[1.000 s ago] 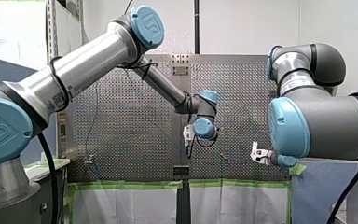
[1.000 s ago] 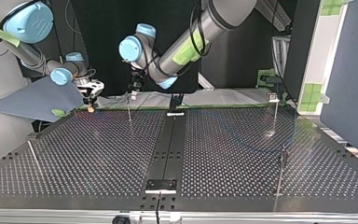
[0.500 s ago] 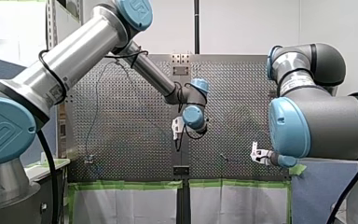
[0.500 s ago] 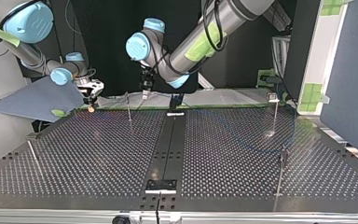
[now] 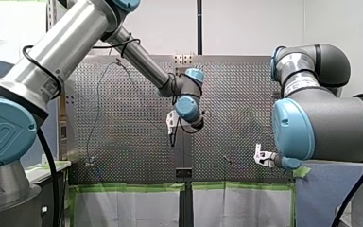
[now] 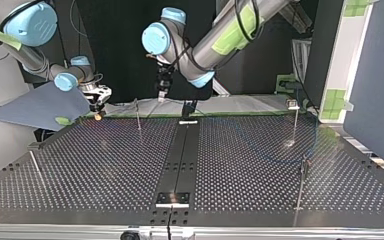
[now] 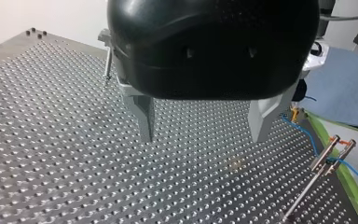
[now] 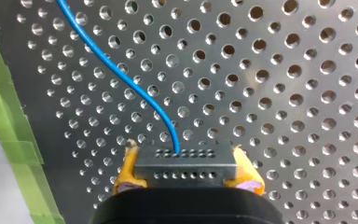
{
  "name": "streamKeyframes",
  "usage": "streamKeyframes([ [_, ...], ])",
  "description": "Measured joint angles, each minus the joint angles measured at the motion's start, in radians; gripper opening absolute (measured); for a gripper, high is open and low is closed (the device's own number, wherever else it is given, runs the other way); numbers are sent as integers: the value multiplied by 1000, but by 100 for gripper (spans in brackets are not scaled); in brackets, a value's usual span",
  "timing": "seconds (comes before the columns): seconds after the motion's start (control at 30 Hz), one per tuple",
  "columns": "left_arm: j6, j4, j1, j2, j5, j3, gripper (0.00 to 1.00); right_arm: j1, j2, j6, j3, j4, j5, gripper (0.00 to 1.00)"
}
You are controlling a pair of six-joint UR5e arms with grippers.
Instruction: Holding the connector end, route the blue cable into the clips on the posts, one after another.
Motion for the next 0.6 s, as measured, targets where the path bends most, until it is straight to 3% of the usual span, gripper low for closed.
streamKeyframes([
  [0.6,-53,129,36,169,57,-169,100,0,0,-2,0,1,1,0],
])
